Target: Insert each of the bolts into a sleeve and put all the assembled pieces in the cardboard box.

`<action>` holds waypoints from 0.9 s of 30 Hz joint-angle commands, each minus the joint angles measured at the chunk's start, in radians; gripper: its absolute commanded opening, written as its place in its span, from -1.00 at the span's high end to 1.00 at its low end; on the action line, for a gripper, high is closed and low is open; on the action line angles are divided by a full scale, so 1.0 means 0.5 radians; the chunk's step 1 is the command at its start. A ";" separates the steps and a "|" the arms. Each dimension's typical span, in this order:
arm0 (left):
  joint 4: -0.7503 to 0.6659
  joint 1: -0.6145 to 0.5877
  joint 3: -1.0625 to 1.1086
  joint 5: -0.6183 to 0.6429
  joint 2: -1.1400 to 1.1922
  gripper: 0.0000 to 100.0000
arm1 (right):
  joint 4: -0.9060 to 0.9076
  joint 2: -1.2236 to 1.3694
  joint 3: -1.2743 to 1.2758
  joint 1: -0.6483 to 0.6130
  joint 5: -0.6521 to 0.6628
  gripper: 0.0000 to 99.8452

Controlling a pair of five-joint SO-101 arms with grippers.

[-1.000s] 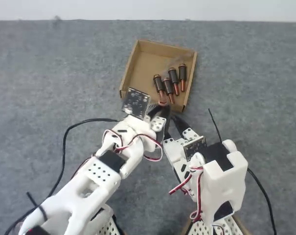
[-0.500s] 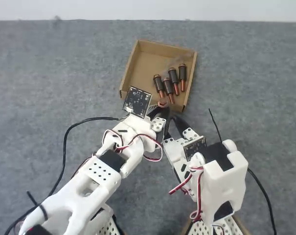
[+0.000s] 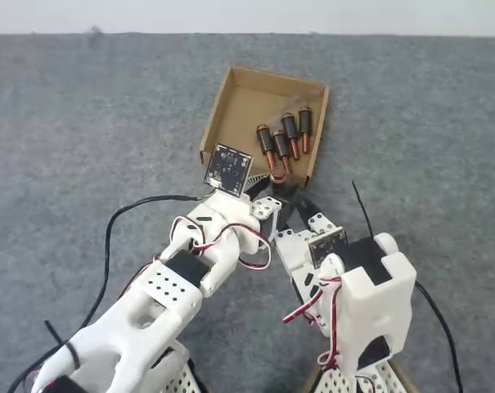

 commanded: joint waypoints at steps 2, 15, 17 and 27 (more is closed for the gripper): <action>0.003 -0.003 -0.026 -0.031 -0.009 0.67 | -0.060 -0.038 -0.055 0.060 0.028 0.99; -0.003 0.040 -0.011 -0.031 -0.015 0.67 | -0.051 -0.026 -0.077 0.060 0.031 0.99; -0.003 0.064 -0.011 -0.031 -0.015 0.67 | -0.051 -0.026 -0.077 0.060 0.031 0.99; 0.015 -0.049 0.020 -0.031 -0.270 0.67 | -0.051 -0.026 -0.077 0.063 0.031 0.99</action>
